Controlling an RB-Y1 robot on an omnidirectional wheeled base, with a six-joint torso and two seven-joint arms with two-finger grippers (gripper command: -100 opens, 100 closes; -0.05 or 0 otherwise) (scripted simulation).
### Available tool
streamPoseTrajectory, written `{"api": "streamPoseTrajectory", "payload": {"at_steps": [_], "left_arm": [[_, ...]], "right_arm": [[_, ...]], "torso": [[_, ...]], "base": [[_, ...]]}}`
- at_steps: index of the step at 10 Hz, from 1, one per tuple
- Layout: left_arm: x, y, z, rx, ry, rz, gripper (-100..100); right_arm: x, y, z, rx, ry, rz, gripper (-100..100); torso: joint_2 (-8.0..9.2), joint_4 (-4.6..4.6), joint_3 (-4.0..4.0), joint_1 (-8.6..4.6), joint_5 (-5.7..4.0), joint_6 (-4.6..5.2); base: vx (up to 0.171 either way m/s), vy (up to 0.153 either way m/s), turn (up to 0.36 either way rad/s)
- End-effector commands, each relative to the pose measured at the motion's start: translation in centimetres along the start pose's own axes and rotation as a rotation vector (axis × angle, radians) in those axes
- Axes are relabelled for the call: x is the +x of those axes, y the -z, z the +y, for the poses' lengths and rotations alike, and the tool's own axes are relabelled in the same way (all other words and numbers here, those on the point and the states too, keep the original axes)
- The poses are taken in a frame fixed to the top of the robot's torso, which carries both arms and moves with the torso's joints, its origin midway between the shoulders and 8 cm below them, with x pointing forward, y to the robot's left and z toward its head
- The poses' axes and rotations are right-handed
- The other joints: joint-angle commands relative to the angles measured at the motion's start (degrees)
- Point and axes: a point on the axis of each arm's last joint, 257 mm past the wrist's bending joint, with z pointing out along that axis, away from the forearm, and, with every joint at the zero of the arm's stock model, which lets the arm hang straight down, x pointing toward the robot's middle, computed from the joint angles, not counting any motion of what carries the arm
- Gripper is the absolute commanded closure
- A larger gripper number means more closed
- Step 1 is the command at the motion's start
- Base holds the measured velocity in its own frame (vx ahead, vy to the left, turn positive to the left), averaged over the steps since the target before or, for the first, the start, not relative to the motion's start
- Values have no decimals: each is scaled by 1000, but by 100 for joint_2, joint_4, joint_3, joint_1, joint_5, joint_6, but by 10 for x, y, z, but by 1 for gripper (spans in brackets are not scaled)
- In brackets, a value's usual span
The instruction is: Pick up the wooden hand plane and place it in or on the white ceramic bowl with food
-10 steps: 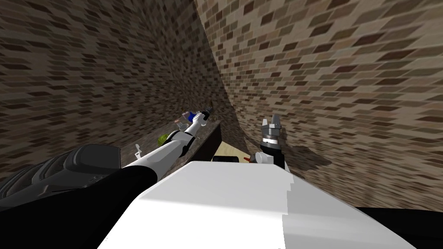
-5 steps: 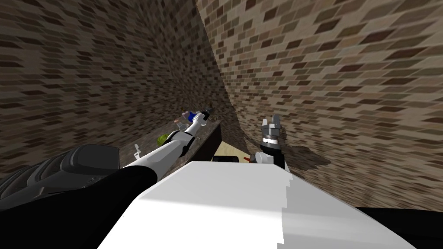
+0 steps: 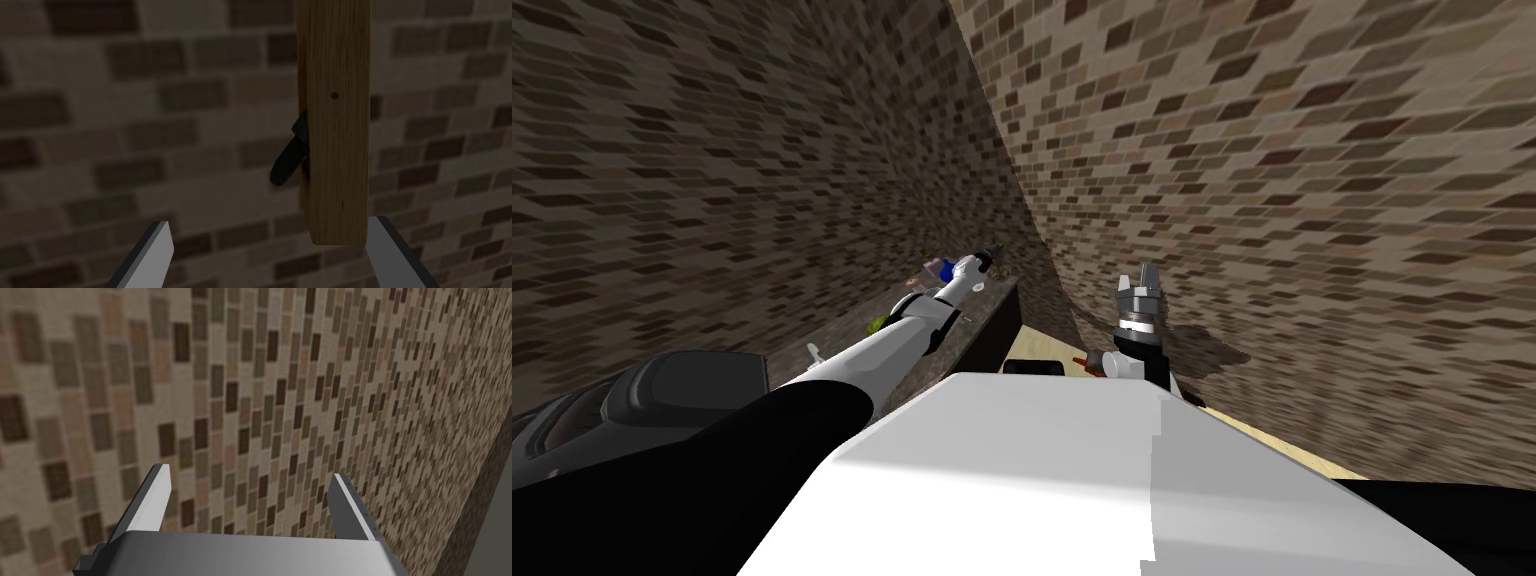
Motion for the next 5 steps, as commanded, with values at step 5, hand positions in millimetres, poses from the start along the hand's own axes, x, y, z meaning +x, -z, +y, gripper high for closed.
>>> {"api": "streamPoseTrajectory", "payload": {"at_steps": [5], "left_arm": [[-24, -7, 29, -48, 4, -1, -100]], "right_arm": [[0, 0, 0, 0, 0, 0, 0]], "torso": [[-15, -2, -8, -13, -3, -1]], "base": [[-35, 9, -67]]}}
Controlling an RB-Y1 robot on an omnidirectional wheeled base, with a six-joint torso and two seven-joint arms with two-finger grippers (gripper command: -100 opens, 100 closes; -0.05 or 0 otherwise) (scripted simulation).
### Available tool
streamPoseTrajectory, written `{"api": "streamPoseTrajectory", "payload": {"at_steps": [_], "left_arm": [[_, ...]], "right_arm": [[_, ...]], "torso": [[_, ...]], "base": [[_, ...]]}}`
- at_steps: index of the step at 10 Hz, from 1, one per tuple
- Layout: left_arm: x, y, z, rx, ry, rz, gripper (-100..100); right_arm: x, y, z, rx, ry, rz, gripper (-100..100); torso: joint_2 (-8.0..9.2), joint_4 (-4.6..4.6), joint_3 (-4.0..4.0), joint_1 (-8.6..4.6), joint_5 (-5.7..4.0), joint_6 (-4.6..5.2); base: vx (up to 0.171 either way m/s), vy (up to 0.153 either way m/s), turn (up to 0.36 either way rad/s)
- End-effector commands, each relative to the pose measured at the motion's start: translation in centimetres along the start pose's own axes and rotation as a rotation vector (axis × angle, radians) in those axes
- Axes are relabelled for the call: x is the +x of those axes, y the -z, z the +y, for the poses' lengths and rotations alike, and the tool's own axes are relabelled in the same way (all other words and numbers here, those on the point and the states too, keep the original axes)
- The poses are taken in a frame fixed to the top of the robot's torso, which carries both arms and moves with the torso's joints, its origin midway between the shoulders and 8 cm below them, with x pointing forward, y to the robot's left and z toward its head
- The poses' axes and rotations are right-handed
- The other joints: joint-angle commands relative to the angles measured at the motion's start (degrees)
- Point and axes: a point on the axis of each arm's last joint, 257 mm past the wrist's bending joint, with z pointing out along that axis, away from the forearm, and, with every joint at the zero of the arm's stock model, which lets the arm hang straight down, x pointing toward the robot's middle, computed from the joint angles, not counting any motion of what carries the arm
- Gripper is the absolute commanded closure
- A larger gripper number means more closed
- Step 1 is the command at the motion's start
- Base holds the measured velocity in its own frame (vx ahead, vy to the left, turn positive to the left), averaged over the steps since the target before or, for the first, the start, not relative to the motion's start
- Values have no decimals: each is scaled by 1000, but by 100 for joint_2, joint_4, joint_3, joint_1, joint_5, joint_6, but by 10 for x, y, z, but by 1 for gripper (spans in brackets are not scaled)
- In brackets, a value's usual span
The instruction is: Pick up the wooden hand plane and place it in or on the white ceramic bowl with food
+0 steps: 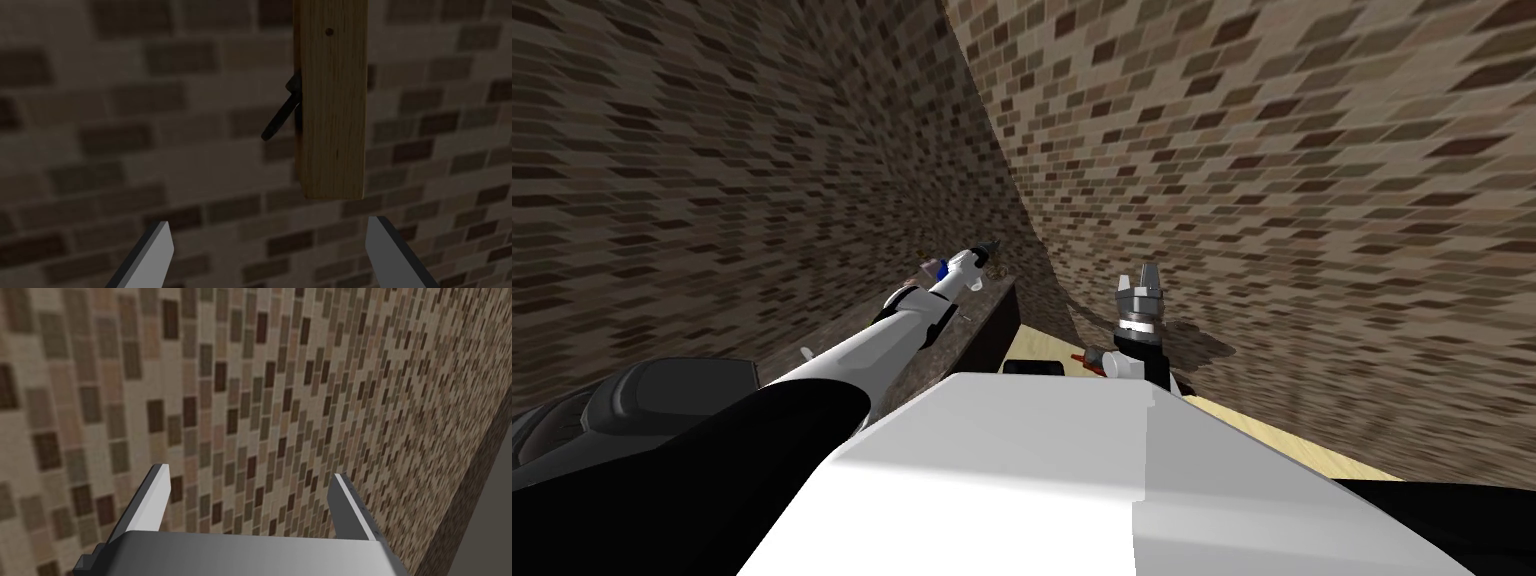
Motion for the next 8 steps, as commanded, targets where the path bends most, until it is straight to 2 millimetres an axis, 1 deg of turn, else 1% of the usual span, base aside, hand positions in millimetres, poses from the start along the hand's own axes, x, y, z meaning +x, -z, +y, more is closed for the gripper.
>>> {"api": "streamPoseTrajectory", "payload": {"at_steps": [1, 2, 3, 8], "left_arm": [[-9, -2, 11, -19, 1, -1, -100], [-6, -2, 6, -11, 0, -1, -100], [-7, -3, 6, -12, 1, -1, 0], [-7, -3, 6, -11, 0, -1, 0]], "right_arm": [[0, 0, 0, 0, 0, 0, 0], [0, 0, 0, 0, 0, 0, 0], [0, 0, 0, 0, 0, 0, 0], [0, 0, 0, 0, 0, 0, 0]], "torso": [[0, 0, 0, 0, 0, 0], [3, 1, 2, 3, 0, 1], [0, 0, 0, 3, 1, -3], [-8, -2, -5, 1, 1, -2]], "base": [[-33, 15, -131], [-16, 11, -30], [0, 0, 0], [0, 0, 0]]}}
